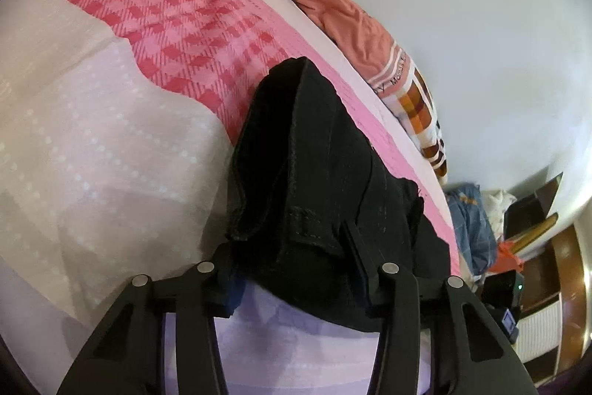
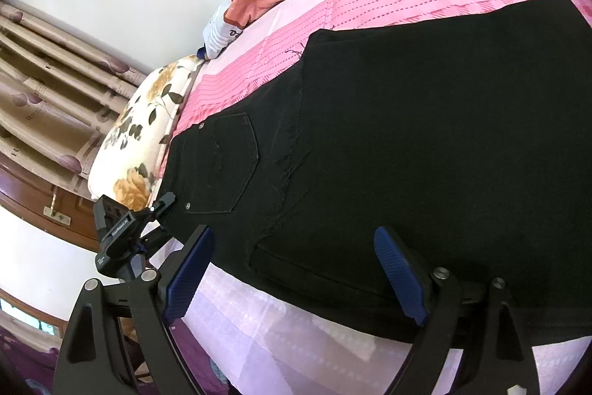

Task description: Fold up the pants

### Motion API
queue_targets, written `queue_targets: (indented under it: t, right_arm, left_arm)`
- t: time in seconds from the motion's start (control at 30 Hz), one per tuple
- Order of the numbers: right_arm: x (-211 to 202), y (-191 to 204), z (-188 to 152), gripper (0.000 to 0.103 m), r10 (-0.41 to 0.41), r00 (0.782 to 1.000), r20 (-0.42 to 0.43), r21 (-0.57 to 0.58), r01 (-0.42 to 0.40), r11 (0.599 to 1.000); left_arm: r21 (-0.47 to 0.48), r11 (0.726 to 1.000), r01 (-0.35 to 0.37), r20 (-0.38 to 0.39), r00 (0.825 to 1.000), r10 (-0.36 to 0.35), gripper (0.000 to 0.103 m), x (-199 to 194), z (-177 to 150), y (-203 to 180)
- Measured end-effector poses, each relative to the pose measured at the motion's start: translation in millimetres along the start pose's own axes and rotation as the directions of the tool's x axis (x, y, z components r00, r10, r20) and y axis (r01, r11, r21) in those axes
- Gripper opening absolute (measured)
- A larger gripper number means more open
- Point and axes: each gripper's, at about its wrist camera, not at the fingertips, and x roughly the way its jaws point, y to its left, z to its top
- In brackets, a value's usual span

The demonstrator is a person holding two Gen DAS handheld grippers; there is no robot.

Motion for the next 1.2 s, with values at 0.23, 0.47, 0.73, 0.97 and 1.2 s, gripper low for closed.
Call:
queue_targets:
  t: [0.23, 0.47, 0.73, 0.97, 1.2]
  right_arm:
    - [0, 1, -1, 0.087, 0.004, 1.0, 0.0, 0.003, -0.004, 1.0]
    - [2, 2, 0, 0.088, 0.001, 1.0, 0.005, -0.005, -0.001, 1.0]
    - [2, 2, -1, 0.088, 0.0, 1.0, 0.01, -0.015, 0.0, 1.0]
    - [2, 2, -1, 0.09, 0.002, 1.0, 0.01, -0.018, -0.002, 1.0]
    - [2, 4, -2, 0.093, 0.008, 1.0, 0.01, -0.023, -0.008, 1.0]
  left_arm:
    - [0.009, 1.0, -0.011, -0.017, 1.0, 0.012, 0.039, -1, 0, 1]
    - [0.213, 0.969, -0.121, -0.044, 0.99, 0.134, 0.031, -1, 4, -34]
    - [0.339, 0.922, -0.185, 0.031, 0.982, 0.185, 0.03, -9, 0, -61]
    - [0.379, 0.894, -0.238, 0.078, 0.971, 0.226, 0.03, -13, 1, -79]
    - [0.399, 0.876, -0.271, 0.098, 0.963, 0.253, 0.03, -13, 1, -90]
